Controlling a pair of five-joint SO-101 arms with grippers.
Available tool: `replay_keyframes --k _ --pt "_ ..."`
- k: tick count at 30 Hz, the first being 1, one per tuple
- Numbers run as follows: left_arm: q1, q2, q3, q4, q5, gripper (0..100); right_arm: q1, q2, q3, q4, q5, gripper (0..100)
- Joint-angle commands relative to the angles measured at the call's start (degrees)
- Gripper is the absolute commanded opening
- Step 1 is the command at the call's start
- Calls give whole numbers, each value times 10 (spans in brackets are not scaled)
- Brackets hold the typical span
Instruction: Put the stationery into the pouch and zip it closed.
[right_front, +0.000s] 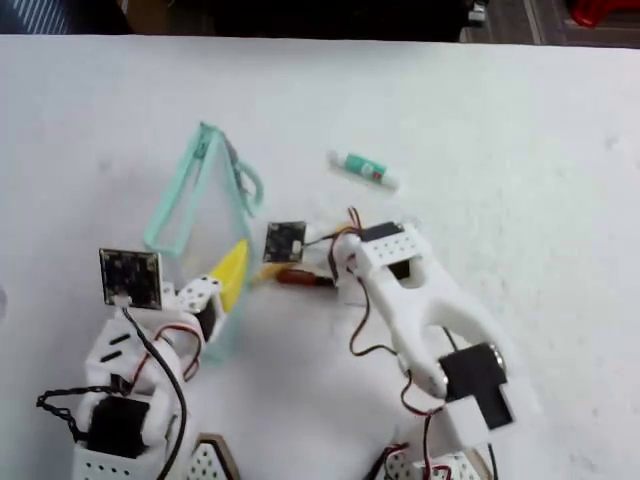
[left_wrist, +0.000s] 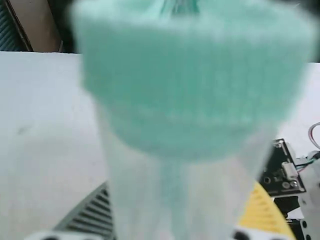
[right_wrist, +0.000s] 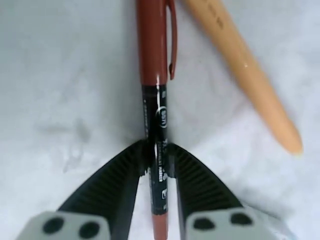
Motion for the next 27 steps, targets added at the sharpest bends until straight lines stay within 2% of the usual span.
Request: replay_keyframes --k 1,6,9,14,20,25,27 --pt "9 -1 -21 2 4 253 16 -68 74 -68 -6 18" --pt "9 -1 -21 2 4 253 16 -215 263 -271 -13 17" --pt "9 -1 -21 2 4 253 18 -276 331 -359 -69 16" --pt "9 -1 -21 2 4 253 33 -286 336 -376 -105 16" --pt "9 -1 -25 6 9 251 65 -324 335 -395 -193 16" --pt "11 -1 -26 2 6 174 96 -348 338 -427 -270 16" --pt "11 -1 -26 1 6 178 115 -349 338 -451 -308 16"
